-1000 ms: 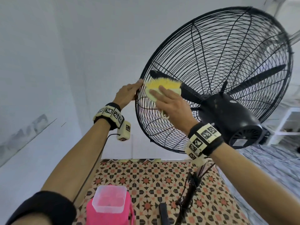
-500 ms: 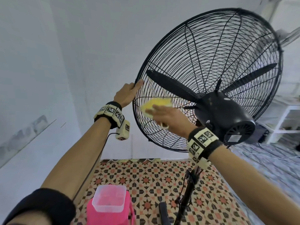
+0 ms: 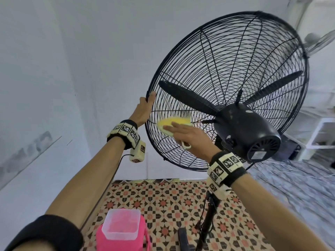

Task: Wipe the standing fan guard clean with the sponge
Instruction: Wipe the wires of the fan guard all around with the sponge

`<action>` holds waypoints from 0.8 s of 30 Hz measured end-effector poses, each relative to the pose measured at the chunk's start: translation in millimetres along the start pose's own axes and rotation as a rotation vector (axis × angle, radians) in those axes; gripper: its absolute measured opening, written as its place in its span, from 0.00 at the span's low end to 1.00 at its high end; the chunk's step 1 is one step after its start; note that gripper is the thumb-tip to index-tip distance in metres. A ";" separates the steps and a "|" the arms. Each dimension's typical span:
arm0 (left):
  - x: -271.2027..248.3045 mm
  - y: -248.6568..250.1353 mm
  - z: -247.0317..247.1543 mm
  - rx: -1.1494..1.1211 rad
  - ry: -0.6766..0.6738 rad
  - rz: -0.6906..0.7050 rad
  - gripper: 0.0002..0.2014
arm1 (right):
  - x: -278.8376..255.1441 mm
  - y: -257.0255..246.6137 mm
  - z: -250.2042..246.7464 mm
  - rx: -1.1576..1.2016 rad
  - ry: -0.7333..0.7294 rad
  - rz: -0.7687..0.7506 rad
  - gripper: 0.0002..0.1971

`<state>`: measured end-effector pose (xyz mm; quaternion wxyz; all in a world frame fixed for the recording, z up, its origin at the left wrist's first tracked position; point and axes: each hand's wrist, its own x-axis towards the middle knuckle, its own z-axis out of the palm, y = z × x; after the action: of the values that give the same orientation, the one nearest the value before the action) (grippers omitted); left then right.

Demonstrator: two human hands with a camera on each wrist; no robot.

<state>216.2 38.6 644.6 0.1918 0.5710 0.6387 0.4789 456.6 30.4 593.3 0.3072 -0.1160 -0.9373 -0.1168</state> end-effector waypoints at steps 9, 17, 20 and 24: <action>0.5 -1.0 7.6 -0.101 0.041 0.014 0.45 | -15.4 18.9 10.3 0.059 0.149 0.176 0.11; -2.3 -3.1 7.4 -0.121 0.045 -0.001 0.49 | -4.1 18.9 -23.7 0.196 0.462 0.244 0.13; -1.3 -4.8 9.2 -0.121 0.064 0.005 0.45 | -11.5 16.8 -7.9 0.127 0.355 0.256 0.12; -0.5 -6.6 7.7 -0.104 0.071 0.006 0.46 | -28.7 6.9 5.3 0.159 0.164 0.241 0.20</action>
<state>218.8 41.9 635.4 0.1969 0.5446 0.6178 0.5320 478.2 34.3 572.9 0.4028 -0.1931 -0.8946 -0.0138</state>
